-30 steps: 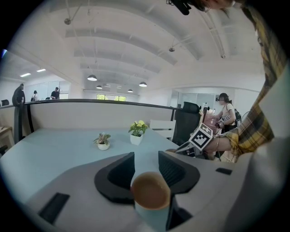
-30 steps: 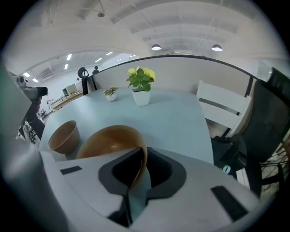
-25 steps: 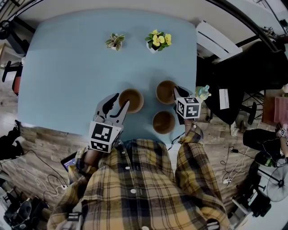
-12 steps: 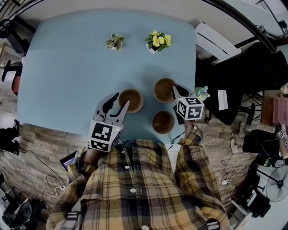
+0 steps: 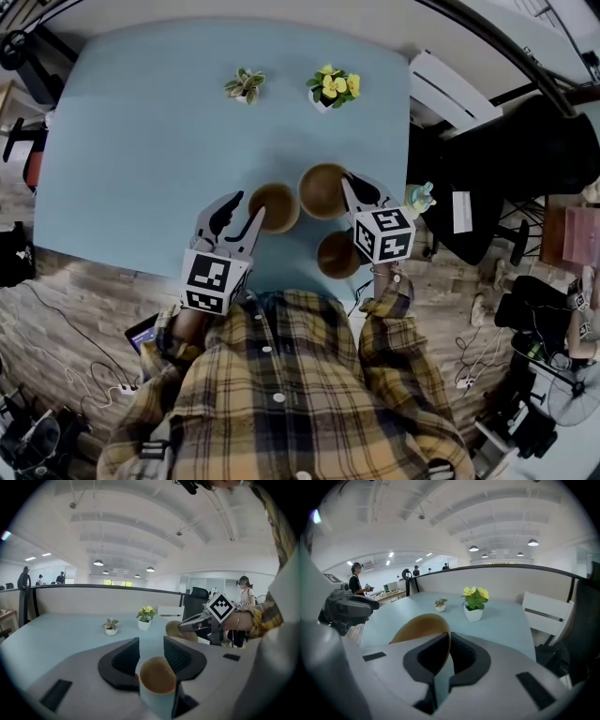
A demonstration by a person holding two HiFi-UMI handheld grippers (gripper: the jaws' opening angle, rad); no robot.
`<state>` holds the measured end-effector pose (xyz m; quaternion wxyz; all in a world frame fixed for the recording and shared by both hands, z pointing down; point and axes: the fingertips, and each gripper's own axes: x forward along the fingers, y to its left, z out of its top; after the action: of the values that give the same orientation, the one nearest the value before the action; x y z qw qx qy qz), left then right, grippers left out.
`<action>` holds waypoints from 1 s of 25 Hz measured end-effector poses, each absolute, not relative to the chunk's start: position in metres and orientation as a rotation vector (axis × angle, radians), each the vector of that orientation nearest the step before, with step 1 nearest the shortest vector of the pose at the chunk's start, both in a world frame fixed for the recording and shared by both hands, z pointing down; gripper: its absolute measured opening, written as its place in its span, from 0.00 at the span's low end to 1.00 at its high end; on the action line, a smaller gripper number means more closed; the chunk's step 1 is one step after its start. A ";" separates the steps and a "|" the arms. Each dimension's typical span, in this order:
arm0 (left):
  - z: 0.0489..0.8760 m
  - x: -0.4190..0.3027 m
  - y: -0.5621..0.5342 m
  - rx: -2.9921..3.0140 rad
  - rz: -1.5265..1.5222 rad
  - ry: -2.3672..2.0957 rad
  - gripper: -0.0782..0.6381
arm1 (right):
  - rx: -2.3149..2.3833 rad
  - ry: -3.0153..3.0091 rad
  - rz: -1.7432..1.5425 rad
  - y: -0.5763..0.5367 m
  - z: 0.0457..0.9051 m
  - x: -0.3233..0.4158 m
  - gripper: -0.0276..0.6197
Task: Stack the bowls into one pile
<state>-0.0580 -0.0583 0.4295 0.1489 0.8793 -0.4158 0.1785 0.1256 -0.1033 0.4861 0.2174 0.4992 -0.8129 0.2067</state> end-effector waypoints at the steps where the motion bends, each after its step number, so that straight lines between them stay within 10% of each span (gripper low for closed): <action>1: 0.430 -0.060 -0.059 2.522 0.508 -1.201 0.32 | 1.369 -2.262 0.572 -0.102 0.485 0.119 0.07; 25: 0.447 -0.084 -0.059 2.415 0.480 -1.325 0.32 | 1.046 -2.301 0.655 -0.085 0.538 0.022 0.07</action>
<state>-0.0842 -0.0593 0.4473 0.1720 0.8509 -0.4668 0.1690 0.0217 -0.0855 0.5382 0.2623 0.3868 -0.8503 0.2422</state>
